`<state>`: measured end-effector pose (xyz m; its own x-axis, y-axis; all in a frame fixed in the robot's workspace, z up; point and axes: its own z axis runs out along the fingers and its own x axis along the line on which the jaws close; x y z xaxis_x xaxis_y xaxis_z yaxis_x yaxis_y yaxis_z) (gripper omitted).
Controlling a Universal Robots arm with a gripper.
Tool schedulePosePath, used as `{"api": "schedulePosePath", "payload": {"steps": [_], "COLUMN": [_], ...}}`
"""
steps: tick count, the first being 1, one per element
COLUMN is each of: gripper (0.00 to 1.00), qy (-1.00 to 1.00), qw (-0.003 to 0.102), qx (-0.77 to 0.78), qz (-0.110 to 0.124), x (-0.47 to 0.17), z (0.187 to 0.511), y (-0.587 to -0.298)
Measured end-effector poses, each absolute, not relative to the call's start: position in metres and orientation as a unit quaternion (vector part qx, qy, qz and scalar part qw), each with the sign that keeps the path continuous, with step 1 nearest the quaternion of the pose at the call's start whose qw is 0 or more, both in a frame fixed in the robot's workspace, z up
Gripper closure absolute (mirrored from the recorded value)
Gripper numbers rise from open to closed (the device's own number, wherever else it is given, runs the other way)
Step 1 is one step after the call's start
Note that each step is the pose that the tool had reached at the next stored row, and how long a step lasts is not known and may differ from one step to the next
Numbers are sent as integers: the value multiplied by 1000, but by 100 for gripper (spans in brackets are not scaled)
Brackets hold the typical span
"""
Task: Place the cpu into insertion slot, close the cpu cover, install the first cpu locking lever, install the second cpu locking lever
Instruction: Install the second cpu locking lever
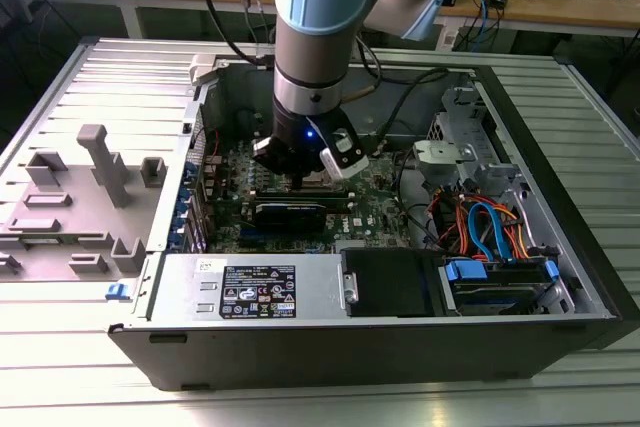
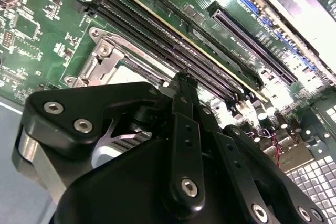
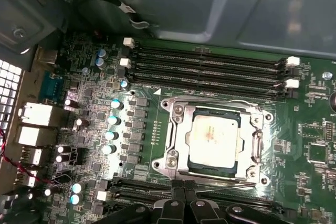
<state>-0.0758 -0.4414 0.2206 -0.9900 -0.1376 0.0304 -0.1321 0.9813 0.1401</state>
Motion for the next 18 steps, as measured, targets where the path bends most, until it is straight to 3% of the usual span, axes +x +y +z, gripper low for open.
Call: {"api": "schedulePosePath", "payload": {"steps": [18], "gripper": [89], "qy": [-995], "qw": [16], "qx": [69], "qz": [-75], "x": [-96], "z": [210], "y": [-442]}}
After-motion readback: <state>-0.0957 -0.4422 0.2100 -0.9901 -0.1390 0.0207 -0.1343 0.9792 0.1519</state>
